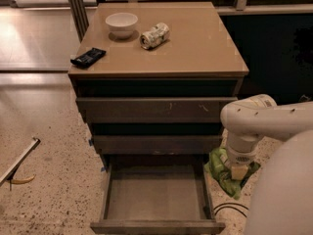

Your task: Pick green rice chip bag from bottom drawer and place on counter

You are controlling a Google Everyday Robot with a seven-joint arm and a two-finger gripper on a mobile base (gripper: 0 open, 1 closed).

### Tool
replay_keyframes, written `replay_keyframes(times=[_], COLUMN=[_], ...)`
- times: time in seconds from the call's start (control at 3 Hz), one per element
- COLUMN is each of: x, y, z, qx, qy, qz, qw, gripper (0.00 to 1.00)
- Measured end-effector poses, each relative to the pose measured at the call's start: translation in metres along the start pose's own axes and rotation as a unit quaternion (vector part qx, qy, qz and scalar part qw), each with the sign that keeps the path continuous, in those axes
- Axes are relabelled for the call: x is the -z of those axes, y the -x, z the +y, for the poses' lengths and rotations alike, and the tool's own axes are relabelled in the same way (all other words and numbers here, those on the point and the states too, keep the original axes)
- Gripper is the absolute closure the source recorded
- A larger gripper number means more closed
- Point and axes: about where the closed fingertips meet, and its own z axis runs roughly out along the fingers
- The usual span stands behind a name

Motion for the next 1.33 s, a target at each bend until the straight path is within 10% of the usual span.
replay_keyframes(times=[0.67,1.33], x=[0.108,0.202], y=[-0.005,0.024], z=[0.041,0.059], qx=[0.028,0.037], qy=[-0.041,-0.144], qz=[0.057,0.018], qw=[0.9972,0.9888], gripper=[1.0,1.0])
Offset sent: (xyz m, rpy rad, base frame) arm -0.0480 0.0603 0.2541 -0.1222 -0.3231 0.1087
